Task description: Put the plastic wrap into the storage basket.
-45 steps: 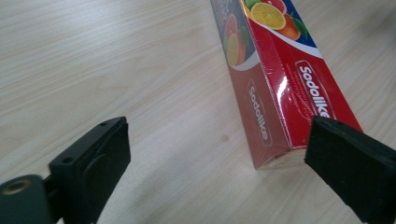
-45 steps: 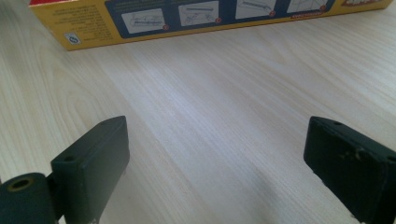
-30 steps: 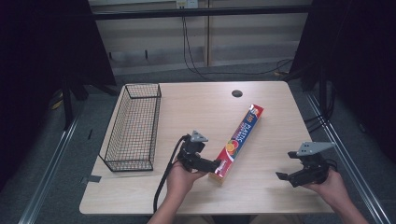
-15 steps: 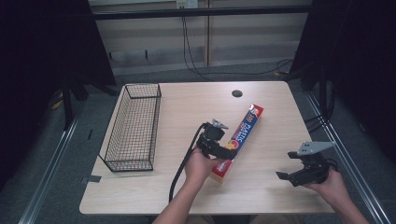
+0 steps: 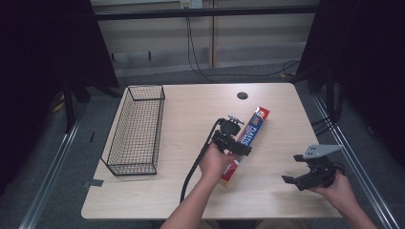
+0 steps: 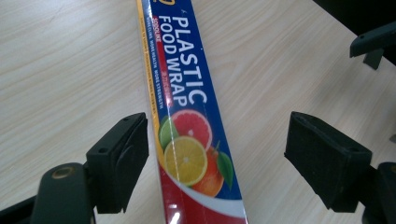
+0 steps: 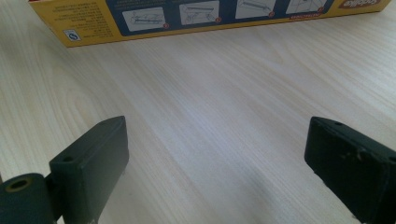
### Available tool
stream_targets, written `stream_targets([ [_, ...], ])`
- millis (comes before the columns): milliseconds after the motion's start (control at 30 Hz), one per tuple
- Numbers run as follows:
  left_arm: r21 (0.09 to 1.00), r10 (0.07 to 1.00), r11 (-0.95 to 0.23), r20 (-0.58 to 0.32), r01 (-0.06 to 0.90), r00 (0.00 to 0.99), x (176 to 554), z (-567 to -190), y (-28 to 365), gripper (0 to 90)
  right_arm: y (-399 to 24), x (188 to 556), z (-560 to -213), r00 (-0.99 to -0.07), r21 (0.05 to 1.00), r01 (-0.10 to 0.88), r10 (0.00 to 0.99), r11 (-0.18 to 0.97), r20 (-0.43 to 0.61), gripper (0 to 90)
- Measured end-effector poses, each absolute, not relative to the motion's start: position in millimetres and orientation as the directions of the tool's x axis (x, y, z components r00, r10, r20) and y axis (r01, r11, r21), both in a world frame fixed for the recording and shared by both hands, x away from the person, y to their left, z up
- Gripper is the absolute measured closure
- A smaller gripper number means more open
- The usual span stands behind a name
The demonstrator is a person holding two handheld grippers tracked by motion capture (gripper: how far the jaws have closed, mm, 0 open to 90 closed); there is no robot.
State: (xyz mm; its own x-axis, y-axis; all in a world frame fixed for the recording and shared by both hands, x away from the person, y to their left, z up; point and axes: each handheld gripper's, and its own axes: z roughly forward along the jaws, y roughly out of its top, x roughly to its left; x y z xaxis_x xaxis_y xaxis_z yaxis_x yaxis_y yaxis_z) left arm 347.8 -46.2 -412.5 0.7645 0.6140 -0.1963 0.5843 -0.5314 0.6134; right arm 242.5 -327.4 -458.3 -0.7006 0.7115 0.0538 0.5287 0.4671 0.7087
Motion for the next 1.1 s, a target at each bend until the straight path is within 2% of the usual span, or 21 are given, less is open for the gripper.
stream_targets([
  [300,0.597,0.638,-0.524,-0.198,0.607,0.744,355,-422,-60,24.3,-327,243,-459,-0.698,0.708,0.534,0.713,0.462,0.061,6.2],
  [667,0.537,0.665,-0.544,-0.192,0.645,0.721,366,-433,-75,26.2,-328,245,-460,-0.701,0.709,0.533,0.710,0.461,0.065,6.1],
  [1100,0.504,0.713,-0.535,-0.162,0.678,0.682,377,-439,-84,24.2,-328,245,-459,-0.700,0.714,0.534,0.710,0.454,0.072,6.4],
])
